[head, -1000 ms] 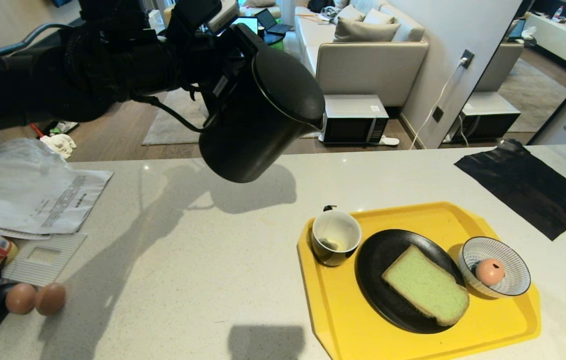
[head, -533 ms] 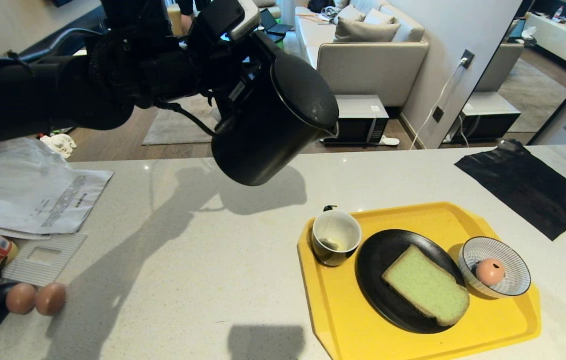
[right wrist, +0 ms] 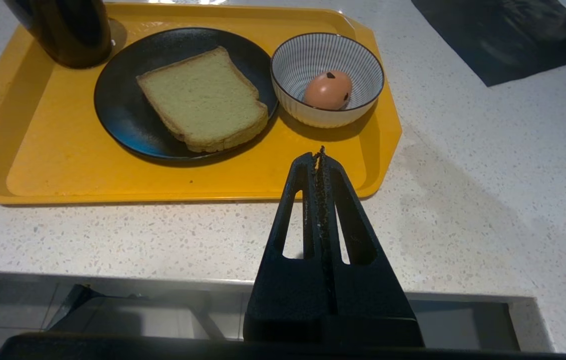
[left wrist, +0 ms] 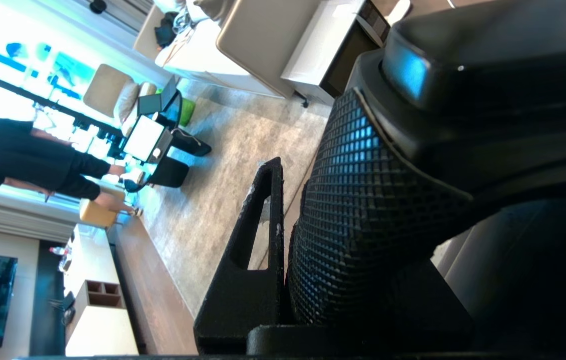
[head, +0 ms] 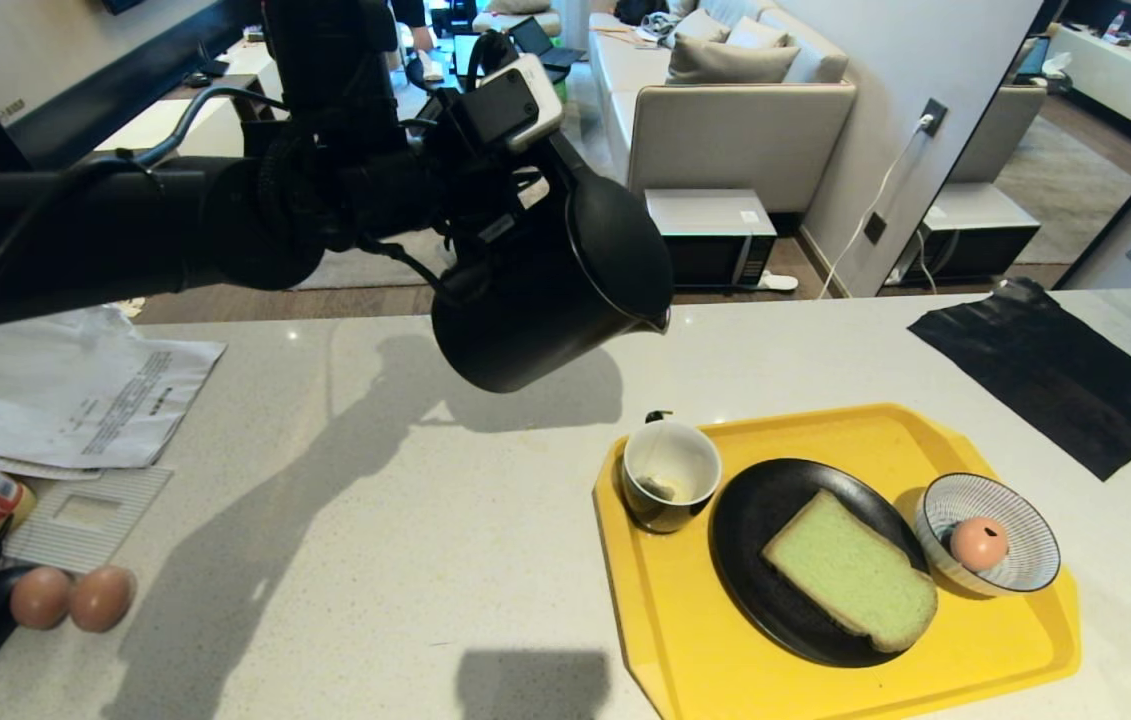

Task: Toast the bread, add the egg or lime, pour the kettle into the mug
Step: Pour water into a cup

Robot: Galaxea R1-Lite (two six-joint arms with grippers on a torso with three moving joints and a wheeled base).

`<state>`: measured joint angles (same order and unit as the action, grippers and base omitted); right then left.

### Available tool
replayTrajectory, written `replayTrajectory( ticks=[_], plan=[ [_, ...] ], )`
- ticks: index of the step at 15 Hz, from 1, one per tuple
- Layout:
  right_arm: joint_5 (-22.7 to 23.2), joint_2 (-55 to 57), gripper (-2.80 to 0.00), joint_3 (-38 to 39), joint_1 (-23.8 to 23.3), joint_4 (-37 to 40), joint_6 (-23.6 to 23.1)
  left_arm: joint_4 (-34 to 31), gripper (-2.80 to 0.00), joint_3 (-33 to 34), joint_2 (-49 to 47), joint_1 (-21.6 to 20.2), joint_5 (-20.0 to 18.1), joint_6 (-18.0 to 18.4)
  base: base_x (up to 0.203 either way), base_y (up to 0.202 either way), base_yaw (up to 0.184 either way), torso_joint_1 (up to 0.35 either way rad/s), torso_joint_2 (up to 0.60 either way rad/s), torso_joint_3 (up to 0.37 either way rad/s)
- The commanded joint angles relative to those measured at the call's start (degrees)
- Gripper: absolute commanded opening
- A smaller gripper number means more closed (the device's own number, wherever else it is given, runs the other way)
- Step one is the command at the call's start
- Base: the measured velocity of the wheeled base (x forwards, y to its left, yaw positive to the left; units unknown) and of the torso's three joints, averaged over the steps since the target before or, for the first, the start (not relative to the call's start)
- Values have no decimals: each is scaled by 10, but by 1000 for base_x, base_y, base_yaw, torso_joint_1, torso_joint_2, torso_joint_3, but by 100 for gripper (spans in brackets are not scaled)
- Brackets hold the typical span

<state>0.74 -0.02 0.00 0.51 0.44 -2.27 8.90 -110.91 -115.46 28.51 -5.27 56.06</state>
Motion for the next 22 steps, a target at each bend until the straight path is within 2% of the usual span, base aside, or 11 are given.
replayTrajectory(
  ticks=[1,6,8,11,14,17,21,22],
  plan=[
    [0,0,-280,1,0,0,0,1,-280,0,-12,4,-1,7,0,0,0,0,0,0],
    [0,0,-280,1,0,0,0,0,-280,0,-15,17,13,64,0,0,0,0,0,0],
    [0,0,-280,1,0,0,0,-1,-280,0,-19,25,17,76,0,0,0,0,0,0],
    [0,0,-280,0,0,0,0,-2,-280,0,-19,40,46,107,0,0,0,0,0,0],
    [0,0,-280,1,0,0,0,-2,-280,0,-24,55,54,122,0,0,0,0,0,0],
    [0,0,-280,1,0,0,0,-4,-280,0,-28,70,80,148,0,0,0,0,0,0],
    [0,0,-280,0,0,0,0,-15,-280,2,-26,85,88,176,0,0,0,0,0,0],
    [0,0,-280,1,0,0,0,-17,-280,3,-26,89,101,186,0,0,0,0,0,0]
  ],
)
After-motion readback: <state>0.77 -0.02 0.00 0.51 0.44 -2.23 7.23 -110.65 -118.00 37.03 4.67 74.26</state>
